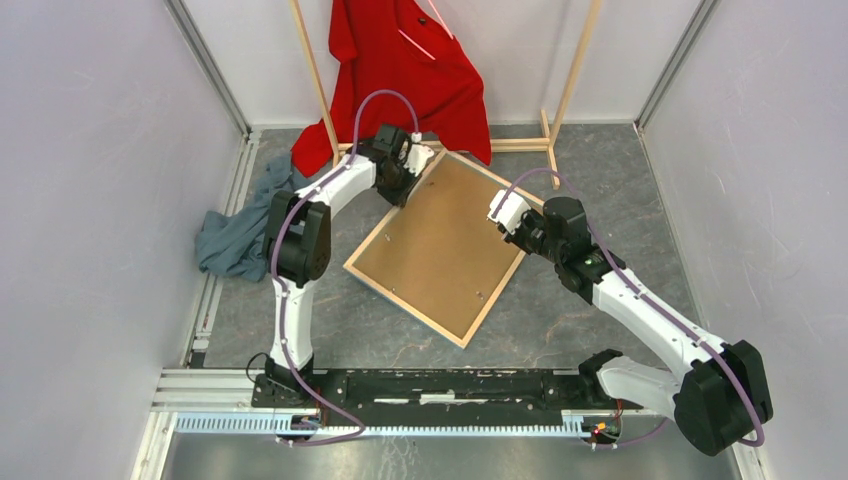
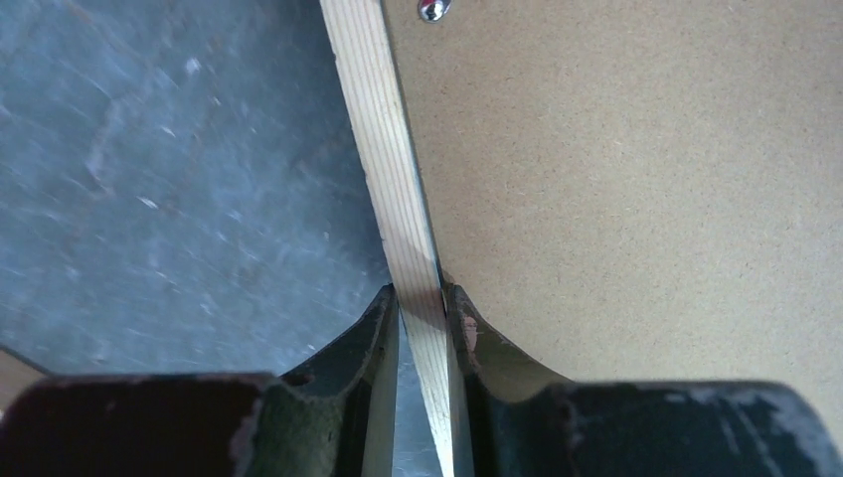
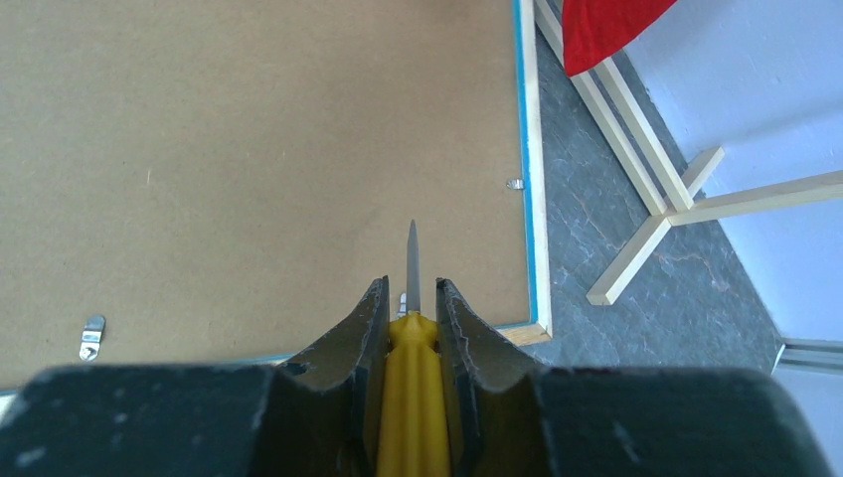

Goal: Take the photo out of the frame
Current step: Adjust the photo frame at the center of the board.

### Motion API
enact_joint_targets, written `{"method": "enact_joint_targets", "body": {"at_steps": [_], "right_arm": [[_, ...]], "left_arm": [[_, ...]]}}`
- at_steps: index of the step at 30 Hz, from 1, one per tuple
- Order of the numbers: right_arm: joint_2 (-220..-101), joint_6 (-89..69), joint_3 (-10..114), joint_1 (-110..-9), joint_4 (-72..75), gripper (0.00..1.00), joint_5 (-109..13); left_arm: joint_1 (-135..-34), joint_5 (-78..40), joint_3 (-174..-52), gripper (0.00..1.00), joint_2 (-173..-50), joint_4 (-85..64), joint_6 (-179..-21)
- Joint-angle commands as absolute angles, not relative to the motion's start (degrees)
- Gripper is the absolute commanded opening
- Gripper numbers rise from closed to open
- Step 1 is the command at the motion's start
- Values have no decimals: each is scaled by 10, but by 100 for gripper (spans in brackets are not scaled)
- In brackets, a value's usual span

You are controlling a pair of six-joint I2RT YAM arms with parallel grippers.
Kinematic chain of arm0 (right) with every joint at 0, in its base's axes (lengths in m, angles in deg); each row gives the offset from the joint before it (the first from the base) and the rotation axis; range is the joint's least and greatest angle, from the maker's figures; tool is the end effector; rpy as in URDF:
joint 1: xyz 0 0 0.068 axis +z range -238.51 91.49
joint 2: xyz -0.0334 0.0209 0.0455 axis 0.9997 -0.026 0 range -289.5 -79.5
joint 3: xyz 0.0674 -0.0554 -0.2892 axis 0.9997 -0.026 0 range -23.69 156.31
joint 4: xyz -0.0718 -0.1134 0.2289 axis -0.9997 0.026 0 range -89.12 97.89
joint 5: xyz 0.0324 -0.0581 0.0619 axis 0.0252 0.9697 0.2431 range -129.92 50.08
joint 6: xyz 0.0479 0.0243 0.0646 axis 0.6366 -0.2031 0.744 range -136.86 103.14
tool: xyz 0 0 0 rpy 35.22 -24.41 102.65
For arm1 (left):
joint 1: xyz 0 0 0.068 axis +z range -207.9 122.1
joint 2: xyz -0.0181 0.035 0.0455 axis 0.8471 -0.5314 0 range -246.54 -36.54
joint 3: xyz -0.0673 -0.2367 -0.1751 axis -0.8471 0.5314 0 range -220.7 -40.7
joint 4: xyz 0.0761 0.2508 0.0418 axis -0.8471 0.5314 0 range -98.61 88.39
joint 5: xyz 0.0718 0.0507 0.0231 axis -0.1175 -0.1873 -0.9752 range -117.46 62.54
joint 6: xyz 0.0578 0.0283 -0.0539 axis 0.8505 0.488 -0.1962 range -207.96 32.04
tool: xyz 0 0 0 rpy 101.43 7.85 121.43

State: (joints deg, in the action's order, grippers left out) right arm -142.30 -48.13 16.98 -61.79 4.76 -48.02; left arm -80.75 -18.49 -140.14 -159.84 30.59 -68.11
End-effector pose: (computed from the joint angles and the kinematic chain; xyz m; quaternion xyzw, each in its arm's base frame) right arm 0.2373 0.1311 0.2724 -0.4428 0.7218 0.0389 0.5305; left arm 0.4564 -0.2047 0.1827 0.3700 0.8963 -0.0821 0.2301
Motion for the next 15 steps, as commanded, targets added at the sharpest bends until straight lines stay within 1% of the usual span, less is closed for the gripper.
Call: {"method": "enact_joint_targets", "body": {"at_steps": [1,4,11,15], "right_arm": [[-1415,-475,169,-620,18,0,-477],[-1419,-471,168,-621,13,0,-464],[-1429,-464,167,-622,-5,0,-428],[-1439,-451,166,-630,-24,0,-372]], "left_arm": [[-813,-164,-1458,27,-1595,298,-558],[-815,-167,-1474,28,-1602,313,-527],[-815,-143,-1462,29,-1613,333,-516],[-815,-112,-1435,29,-1619,335,-512]]}}
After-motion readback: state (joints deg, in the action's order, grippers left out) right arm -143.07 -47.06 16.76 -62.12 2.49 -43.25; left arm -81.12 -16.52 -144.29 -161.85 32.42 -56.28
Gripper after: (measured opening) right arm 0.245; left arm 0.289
